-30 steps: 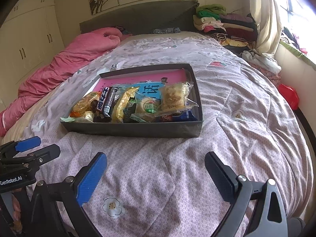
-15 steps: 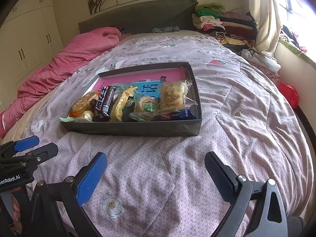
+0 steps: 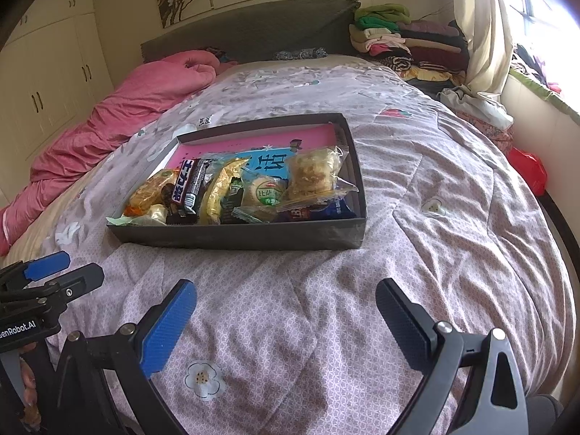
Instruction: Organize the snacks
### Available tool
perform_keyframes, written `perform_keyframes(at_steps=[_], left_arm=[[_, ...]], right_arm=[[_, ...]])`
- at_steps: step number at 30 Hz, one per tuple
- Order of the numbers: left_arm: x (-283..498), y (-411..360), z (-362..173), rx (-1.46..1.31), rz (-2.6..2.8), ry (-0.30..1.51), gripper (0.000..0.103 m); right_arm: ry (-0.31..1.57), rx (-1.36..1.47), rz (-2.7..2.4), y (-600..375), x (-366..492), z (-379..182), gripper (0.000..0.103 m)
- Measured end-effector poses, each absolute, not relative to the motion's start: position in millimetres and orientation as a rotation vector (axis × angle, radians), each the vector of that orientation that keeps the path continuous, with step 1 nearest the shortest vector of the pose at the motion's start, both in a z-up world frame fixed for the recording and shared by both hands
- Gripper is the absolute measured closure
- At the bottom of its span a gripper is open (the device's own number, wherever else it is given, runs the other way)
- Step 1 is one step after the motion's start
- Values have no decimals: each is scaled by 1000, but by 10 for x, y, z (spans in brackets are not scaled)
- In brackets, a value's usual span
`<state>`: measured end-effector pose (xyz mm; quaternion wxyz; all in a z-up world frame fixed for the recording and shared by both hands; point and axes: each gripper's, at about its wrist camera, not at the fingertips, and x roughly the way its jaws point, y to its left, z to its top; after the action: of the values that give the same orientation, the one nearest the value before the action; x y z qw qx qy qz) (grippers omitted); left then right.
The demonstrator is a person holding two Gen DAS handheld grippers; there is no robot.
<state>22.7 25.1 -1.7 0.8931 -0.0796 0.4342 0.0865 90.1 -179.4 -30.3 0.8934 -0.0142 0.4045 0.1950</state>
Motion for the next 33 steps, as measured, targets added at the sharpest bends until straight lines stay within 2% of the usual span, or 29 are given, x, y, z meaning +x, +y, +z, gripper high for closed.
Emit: perform_keyframes(at_steps=[33], left_arm=[[251,251,-32,-169,221,904,21]], right_arm=[[842,-29,392,-1807,924,-334,3]])
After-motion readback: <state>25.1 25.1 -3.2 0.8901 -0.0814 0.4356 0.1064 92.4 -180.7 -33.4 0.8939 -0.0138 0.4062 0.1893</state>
